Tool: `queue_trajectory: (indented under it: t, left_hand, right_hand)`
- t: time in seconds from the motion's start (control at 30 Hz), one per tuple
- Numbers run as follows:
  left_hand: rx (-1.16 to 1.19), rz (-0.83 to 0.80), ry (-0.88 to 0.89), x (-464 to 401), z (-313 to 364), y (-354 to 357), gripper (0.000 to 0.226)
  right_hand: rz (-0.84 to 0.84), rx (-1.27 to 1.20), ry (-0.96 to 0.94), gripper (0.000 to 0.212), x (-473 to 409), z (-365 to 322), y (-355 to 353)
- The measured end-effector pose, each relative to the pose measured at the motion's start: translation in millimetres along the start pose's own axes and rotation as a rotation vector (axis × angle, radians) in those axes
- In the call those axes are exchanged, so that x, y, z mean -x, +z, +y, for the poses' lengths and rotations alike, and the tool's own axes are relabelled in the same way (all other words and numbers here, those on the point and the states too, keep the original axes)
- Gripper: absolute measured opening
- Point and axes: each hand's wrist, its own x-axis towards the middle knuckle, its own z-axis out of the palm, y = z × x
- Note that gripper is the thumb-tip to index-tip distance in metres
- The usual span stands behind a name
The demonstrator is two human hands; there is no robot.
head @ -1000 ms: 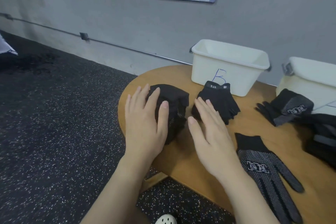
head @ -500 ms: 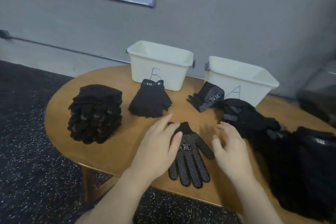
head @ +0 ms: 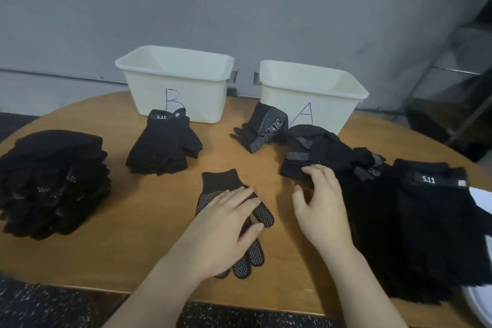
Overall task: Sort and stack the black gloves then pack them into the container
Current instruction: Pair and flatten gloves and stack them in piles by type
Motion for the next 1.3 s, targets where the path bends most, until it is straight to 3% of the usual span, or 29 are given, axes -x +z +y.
queue_trajectory:
  t: [0.17,0.33,0.5,0.7,0.9,1.17,1.3]
  left_hand:
    - [-0.003,-0.019,0.027,1,-9,5,0.064]
    - [0.034,-0.016,0.022,5,-19,2,0.064]
    - [0.064,0.015,0.018,7,-20,1,0.057]
    - [0.069,0.017,0.004,8,-21,4,0.061]
    - [0.072,0.015,-0.018,9,-24,3,0.068]
    - [0.077,0.023,-0.03,9,-27,6,0.078]
    - [0.087,0.053,-0.017,10,-26,5,0.063]
  right_hand:
    - [0.052,-0.081,0.031,0.029,-14,2,14]
    - [0.079,-0.053,0.014,0.035,-20,4,15]
    - [0.057,-0.021,0.209,0.049,-32,14,18]
    - [0.123,-0.078,0.32,0.021,-39,22,18]
    - [0.221,-0.204,0.226,0.007,-37,26,20]
    - [-0.062,-0.273,0.02,0.011,-19,7,17]
    - [-0.141,-0.242,-0.056,0.009,-6,-6,17]
